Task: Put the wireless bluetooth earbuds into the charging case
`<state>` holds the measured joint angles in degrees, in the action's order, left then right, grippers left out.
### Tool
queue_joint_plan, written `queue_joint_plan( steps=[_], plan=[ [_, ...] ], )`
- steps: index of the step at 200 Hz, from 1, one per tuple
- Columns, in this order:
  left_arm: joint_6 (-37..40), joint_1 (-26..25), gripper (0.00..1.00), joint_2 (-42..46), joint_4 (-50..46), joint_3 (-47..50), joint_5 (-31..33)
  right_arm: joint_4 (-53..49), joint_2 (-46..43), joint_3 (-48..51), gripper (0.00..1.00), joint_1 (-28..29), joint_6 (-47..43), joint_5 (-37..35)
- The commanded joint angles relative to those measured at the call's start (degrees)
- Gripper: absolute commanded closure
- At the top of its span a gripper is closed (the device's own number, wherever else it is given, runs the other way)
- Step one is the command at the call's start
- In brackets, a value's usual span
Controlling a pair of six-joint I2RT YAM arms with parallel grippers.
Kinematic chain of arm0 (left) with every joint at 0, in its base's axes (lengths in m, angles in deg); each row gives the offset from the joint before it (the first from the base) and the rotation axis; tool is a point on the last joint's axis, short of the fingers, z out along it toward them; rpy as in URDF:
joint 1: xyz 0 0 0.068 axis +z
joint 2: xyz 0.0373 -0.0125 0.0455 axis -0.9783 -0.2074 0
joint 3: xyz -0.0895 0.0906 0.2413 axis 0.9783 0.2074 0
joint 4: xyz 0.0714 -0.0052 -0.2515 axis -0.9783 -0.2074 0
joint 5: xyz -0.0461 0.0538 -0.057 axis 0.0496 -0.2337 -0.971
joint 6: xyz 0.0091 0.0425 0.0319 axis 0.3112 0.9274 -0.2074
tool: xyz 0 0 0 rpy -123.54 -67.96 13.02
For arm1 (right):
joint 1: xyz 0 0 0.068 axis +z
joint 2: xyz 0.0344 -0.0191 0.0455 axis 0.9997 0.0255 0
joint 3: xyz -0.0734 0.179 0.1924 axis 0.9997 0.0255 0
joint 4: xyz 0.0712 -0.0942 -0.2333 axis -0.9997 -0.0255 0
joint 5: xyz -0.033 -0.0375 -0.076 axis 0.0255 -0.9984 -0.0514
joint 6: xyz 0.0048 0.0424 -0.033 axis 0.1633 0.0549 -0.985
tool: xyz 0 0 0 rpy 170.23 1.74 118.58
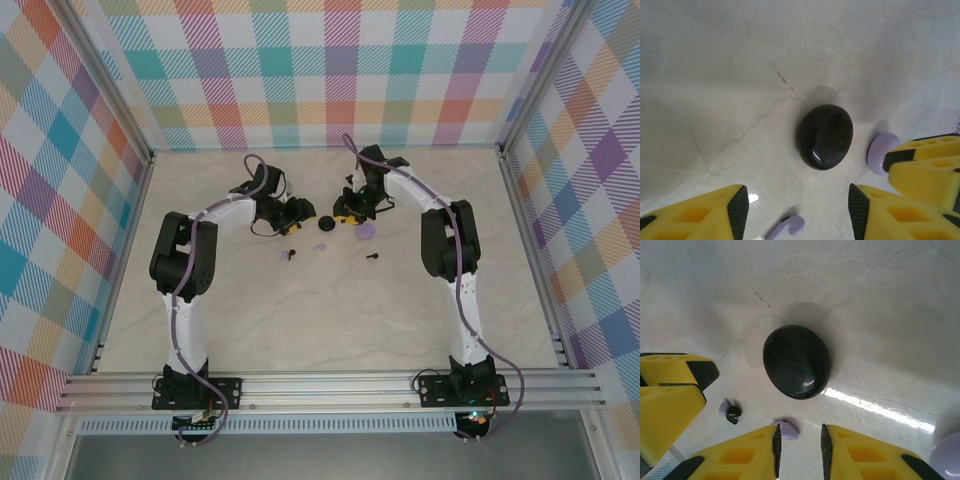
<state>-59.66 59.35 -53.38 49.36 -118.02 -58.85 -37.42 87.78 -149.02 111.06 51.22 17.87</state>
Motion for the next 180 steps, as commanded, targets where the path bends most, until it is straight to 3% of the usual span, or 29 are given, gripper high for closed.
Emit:
queue_joint_plan(
  steps=[1,180],
  plan=[
    [-1.3,-0.3,0.45,-2.0,0.8,-2.5,-1.9,-3.5,2.6,-3.9,0.71,0.7,1.2,1.5],
    [-4.7,-1.0,0.56,-8.2,5.9,-5.5,-7.6,-4.0,9.2,-9.8,0.75,0.7,3.8,3.4]
  ],
)
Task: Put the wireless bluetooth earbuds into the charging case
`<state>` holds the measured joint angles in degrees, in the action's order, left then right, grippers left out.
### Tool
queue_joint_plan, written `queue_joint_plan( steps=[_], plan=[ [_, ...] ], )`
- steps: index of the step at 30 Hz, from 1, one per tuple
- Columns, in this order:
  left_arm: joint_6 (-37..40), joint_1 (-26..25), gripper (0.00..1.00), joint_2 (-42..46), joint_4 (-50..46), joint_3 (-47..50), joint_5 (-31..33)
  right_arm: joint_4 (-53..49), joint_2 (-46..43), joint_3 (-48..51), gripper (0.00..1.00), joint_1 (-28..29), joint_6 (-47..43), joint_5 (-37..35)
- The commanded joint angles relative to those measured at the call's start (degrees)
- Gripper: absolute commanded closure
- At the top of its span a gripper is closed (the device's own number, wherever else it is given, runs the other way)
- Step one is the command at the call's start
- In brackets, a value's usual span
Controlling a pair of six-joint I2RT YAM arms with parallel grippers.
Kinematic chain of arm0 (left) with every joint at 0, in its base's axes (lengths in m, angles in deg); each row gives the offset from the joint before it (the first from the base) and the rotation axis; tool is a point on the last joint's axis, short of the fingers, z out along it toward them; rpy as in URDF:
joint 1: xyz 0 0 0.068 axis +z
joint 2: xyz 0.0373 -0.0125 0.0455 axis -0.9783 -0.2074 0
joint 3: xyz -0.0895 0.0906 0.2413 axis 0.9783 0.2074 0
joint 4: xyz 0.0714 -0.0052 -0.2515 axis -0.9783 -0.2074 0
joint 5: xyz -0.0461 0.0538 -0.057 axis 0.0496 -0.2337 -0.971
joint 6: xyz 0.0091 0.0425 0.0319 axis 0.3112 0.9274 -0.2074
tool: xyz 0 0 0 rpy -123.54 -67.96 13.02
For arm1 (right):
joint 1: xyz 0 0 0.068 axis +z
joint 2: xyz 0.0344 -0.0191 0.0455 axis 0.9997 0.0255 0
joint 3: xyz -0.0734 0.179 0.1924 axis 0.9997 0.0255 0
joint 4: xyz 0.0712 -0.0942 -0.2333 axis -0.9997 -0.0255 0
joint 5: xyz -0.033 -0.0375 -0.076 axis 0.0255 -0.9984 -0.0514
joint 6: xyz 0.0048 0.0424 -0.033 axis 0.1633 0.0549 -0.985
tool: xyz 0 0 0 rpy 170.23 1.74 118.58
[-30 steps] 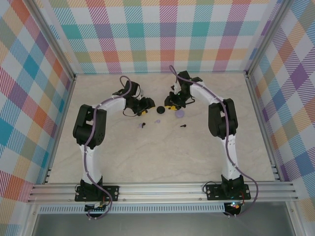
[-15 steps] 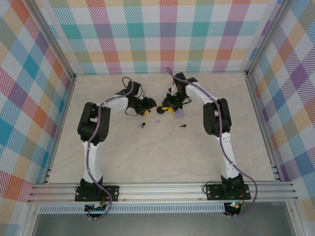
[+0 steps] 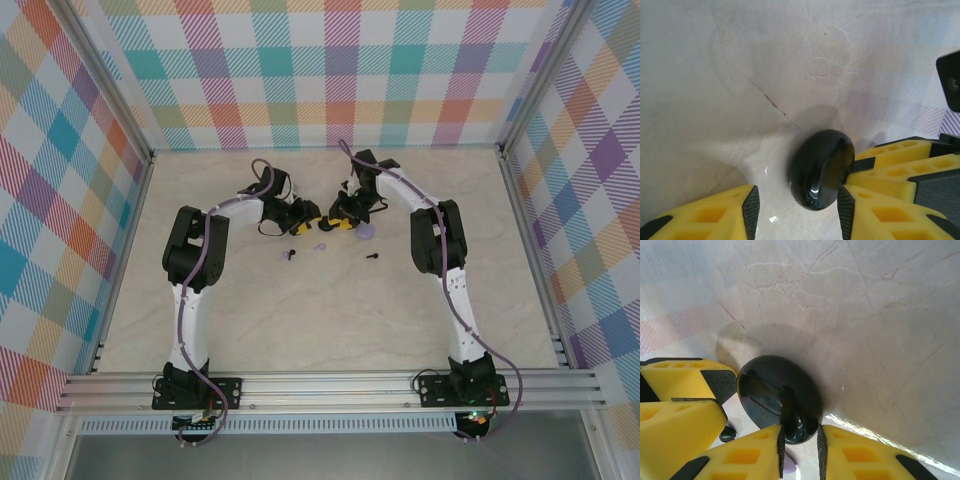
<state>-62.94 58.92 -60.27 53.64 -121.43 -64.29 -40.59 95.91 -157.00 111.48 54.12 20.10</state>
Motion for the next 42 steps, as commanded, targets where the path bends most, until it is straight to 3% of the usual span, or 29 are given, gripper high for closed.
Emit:
queue_joint_plan(
  steps=[1,19,29,42],
  plan=[
    [-1.5,-0.6,0.57,-1.3,1.7,-2.2,-2.2,-0.9,1.1,-1.9,0.75,0.3,0.8,1.2],
    [-3.5,-1.2,0.59,-3.8,4.5,-1.9,-4.8,-1.1,2.2,-1.9,0.8,0.3,1.0,0.9],
    [-6.6,-1.5,0.7,-3.4,8.3,0.0,-5.9,-0.8,2.5,-1.9,0.81,0.3,1.2,1.3],
    [-8.7,-1.7,0.67,-2.6,11.7,1.6,-7.1,-0.1,2.7,-1.9,0.81,0.2,1.8,2.9]
  ],
)
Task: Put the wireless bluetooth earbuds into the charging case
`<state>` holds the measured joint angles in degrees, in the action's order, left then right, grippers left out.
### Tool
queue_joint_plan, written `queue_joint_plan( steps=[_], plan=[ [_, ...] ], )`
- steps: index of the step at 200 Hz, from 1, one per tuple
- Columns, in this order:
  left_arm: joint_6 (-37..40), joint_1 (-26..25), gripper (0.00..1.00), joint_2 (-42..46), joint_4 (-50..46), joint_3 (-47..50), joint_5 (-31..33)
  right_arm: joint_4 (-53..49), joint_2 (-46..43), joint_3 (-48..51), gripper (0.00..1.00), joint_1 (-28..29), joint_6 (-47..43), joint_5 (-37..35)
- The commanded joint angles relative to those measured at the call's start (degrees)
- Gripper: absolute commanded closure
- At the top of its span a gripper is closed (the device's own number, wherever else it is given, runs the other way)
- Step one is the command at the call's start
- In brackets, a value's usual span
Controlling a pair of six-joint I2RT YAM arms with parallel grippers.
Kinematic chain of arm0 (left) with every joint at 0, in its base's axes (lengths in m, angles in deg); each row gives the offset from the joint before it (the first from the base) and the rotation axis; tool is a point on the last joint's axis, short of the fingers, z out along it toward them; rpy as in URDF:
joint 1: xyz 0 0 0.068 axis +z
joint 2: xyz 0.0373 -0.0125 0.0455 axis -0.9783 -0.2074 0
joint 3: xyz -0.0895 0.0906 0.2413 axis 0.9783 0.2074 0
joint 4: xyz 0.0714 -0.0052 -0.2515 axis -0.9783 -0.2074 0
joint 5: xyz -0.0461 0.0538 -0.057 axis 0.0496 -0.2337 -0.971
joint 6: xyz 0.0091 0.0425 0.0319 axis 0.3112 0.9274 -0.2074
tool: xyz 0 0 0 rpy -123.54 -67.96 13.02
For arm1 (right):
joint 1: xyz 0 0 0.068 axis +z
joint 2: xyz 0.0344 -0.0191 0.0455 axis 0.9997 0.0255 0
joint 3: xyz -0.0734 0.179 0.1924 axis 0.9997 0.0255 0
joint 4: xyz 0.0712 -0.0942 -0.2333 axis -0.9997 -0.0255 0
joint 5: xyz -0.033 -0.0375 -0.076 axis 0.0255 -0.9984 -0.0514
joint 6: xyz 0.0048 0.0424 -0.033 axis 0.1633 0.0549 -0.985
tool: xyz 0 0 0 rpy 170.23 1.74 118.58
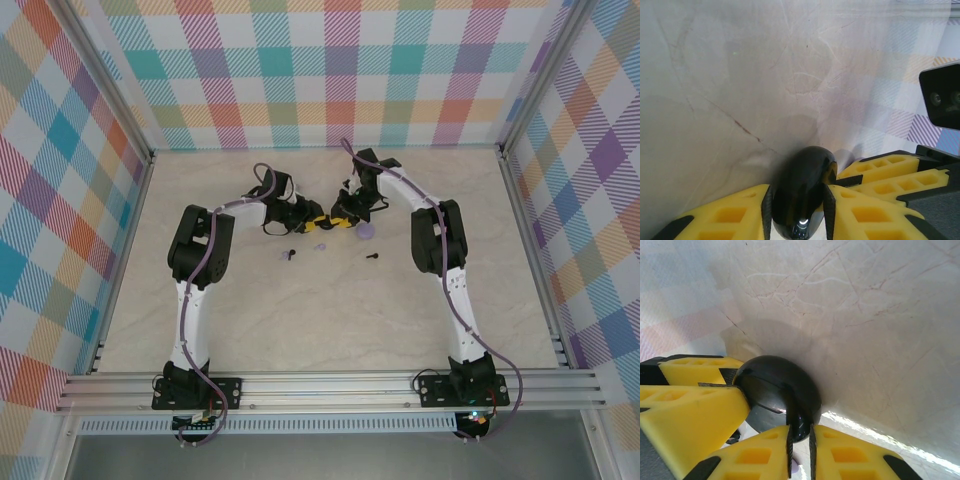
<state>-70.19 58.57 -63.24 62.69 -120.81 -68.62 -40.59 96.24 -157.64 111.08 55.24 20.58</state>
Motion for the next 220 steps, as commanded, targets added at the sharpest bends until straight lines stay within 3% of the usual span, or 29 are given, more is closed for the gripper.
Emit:
queue_joint_plan(
  steps=[1,38,154,220],
  plan=[
    [-1.8,-1.4,0.66,0.4,3.0,1.1,-2.9,0.0,2.4,-1.3,0.81,0.6,0.6,2.4],
    [-4.7,-1.4,0.67,0.4,7.3,2.4,-4.0,0.3,2.3,-1.3,0.81,0.5,1.1,3.1],
    [-5.1,-1.8,0.67,0.6,8.1,3.1,-4.6,0.7,1.9,-1.3,0.8,0.1,1.6,4.0],
    [-4.6,-1.9,0.85,1.5,8.3,4.2,-3.4,0.6,-0.5,-0.5,0.77,-0.1,1.2,3.0]
  ],
)
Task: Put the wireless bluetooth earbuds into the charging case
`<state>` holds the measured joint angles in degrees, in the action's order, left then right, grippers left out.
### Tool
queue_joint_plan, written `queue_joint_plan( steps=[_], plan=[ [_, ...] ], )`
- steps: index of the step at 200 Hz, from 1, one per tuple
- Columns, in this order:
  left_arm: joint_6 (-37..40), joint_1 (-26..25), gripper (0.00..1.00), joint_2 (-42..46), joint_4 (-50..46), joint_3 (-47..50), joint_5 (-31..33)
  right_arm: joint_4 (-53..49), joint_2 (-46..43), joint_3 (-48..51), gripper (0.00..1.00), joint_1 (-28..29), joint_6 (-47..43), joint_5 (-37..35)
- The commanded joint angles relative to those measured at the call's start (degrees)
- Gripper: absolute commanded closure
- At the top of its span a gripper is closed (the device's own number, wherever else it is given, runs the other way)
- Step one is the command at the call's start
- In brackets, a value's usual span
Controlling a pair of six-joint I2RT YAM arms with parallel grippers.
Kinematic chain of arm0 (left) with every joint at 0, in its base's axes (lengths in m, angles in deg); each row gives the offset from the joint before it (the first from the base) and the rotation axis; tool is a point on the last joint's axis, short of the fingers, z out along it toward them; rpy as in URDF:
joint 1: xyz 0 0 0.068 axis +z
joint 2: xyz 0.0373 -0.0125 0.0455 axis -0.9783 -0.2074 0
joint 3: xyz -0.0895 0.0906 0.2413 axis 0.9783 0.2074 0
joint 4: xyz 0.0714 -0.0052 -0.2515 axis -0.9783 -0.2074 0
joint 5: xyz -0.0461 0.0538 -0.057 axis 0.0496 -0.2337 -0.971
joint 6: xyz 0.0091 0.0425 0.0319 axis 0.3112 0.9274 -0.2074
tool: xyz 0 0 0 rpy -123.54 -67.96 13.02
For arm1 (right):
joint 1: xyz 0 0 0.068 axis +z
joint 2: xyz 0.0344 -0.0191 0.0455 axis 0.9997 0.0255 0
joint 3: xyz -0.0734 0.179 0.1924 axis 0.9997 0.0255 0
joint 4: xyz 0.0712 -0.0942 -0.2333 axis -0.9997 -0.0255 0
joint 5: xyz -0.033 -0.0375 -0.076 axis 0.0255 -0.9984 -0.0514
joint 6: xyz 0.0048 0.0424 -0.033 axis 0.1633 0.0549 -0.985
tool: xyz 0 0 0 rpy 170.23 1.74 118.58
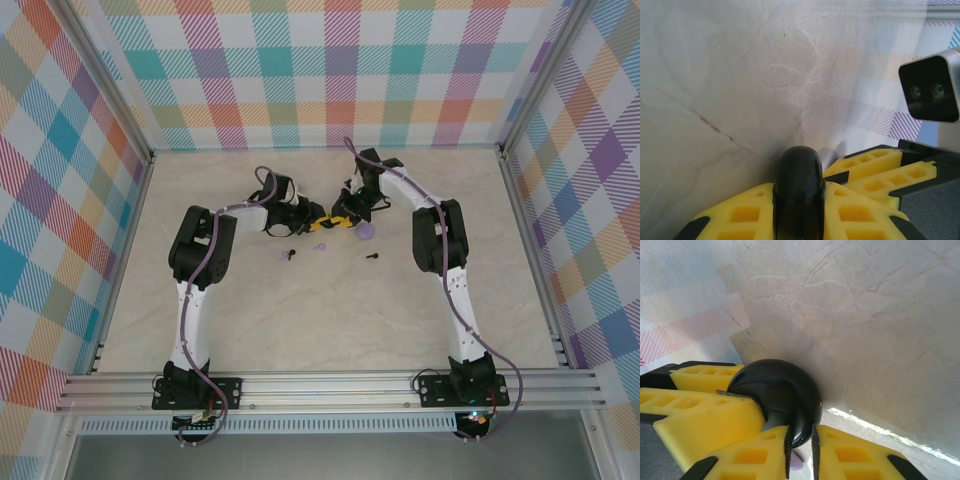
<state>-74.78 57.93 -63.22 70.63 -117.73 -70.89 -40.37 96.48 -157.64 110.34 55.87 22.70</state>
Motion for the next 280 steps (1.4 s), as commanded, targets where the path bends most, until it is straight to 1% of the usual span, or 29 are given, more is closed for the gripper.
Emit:
queue_joint_plan(
  steps=[1,20,34,54,65,86,103,113,123,135,152,191,215,237,258,280],
  plan=[
    [0.0,-1.3,0.85,1.5,0.3,1.1,-1.1,0.4,-0.9,-0.5,0.77,0.7,0.5,0.8],
    [1.6,-1.2,0.86,2.8,-0.7,1.5,0.5,1.4,-4.4,1.8,0.74,0.3,0.2,-0.5],
    [3.3,-1.1,0.86,4.7,-1.2,2.0,2.1,3.2,-8.2,4.5,0.67,-0.3,-0.1,-1.6],
    [7.7,-1.2,0.86,8.7,-2.0,2.9,5.5,6.7,-14.9,9.7,0.59,-1.6,-0.9,-2.9],
    [10.3,-1.2,0.87,11.7,-1.7,4.1,8.1,9.5,-18.9,13.3,0.58,-2.3,-1.6,-3.6],
    [15.0,-1.2,0.88,17.4,3.4,8.2,12.1,16.9,-26.7,21.2,0.55,-3.4,-4.3,-4.3],
    [18.7,-1.2,0.87,22.4,8.7,12.2,13.5,23.4,-33.8,28.7,0.52,-3.4,-9.3,-5.2],
    [20.7,-1.2,0.87,24.8,9.0,13.0,13.6,26.2,-37.4,31.7,0.5,-3.6,-11.6,-5.4],
    [22.4,-1.2,0.87,26.8,7.7,12.6,13.4,26.2,-39.5,32.3,0.48,-4.0,-13.7,-4.0],
    [22.9,-1.2,0.88,28.9,7.0,12.2,12.6,24.8,-41.4,32.1,0.48,-4.9,-15.7,1.2],
    [22.6,-1.1,0.88,31.7,8.5,12.3,9.4,24.7,-43.8,32.6,0.47,-6.0,-17.9,8.7],
    [21.8,-1.2,0.88,37.3,14.3,13.1,2.2,24.0,-49.4,34.2,0.47,-6.0,-24.8,19.0],
    [20.5,-1.5,0.89,39.8,17.1,12.5,-2.6,23.3,-50.8,33.8,0.48,-6.0,-25.8,21.9],
    [20.6,-2.2,0.9,41.6,17.5,11.3,-5.9,25.4,-51.8,33.9,0.51,-6.0,-24.9,25.5],
    [21.6,-3.1,0.9,43.0,16.7,10.1,-7.8,27.8,-52.2,33.7,0.51,-6.0,-23.2,28.2],
    [22.7,-4.2,0.91,43.8,15.4,8.8,-9.3,27.0,-51.4,31.6,0.53,-6.0,-23.0,30.4]
  ],
)
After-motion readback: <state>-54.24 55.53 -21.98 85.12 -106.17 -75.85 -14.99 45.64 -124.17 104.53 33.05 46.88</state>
